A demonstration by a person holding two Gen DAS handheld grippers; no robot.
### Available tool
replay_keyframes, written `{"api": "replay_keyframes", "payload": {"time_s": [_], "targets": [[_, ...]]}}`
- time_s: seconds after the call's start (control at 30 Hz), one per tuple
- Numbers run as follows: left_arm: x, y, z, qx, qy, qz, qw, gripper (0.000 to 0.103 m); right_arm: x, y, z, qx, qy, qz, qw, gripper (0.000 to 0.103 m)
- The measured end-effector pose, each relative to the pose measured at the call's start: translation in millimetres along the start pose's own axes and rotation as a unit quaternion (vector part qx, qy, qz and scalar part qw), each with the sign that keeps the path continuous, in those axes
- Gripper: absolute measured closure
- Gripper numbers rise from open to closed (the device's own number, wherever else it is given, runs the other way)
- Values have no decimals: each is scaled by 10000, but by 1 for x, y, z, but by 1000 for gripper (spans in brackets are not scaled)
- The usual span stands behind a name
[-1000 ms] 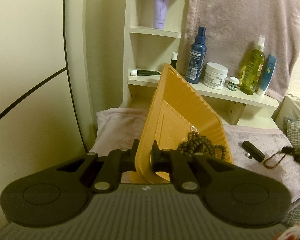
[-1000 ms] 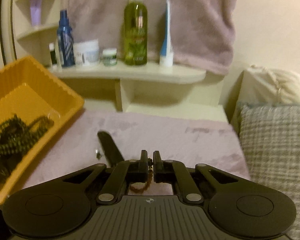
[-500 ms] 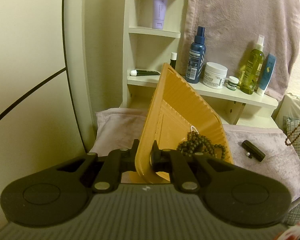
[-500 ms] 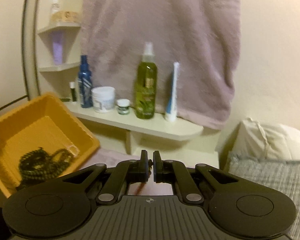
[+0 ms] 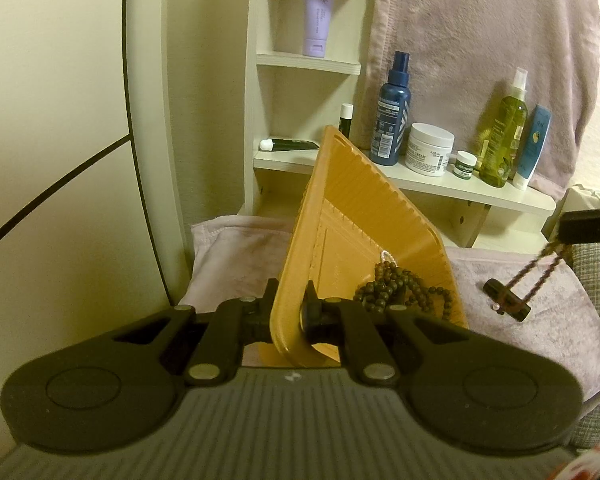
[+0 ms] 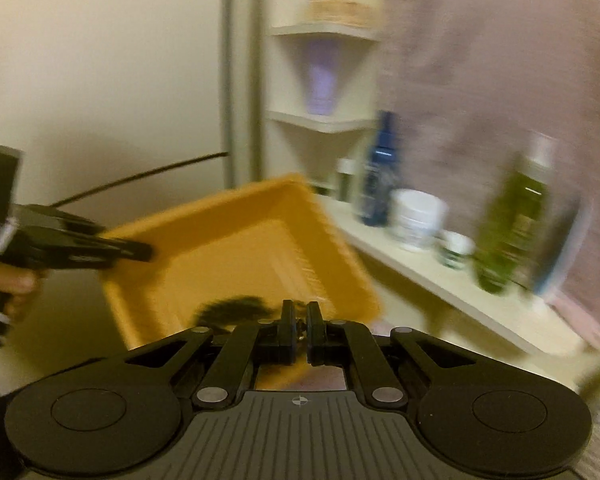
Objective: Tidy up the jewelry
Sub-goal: 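Carry the red-brown bracelet into the orange tray and open the right gripper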
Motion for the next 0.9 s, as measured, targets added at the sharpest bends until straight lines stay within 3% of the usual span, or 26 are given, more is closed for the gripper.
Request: {"api": "replay_keyframes", "payload": {"time_s": [0.27,0.73,0.9], "targets": [[1,-1,0,-6,-18,-19,10000,94,53,27,40,269,825,-758,9933,98],[3,-1,1,-1,-45,-91,9999,94,84,22,83,776,1126,-1317,9818,98],[4,-2,1,6,-52,-118,9999,94,84,24,84,656,1015,-1343,9835,98]]}}
Point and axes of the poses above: each gripper's, at about its wrist camera, not at the fingertips, and z roughly the way its jaws point, x to its left, y to its top, the point moved 2 cm from there along z, roughly the way its jaws point, and after that the axes turned 2 degrees about -y, right-handed, at the moved point
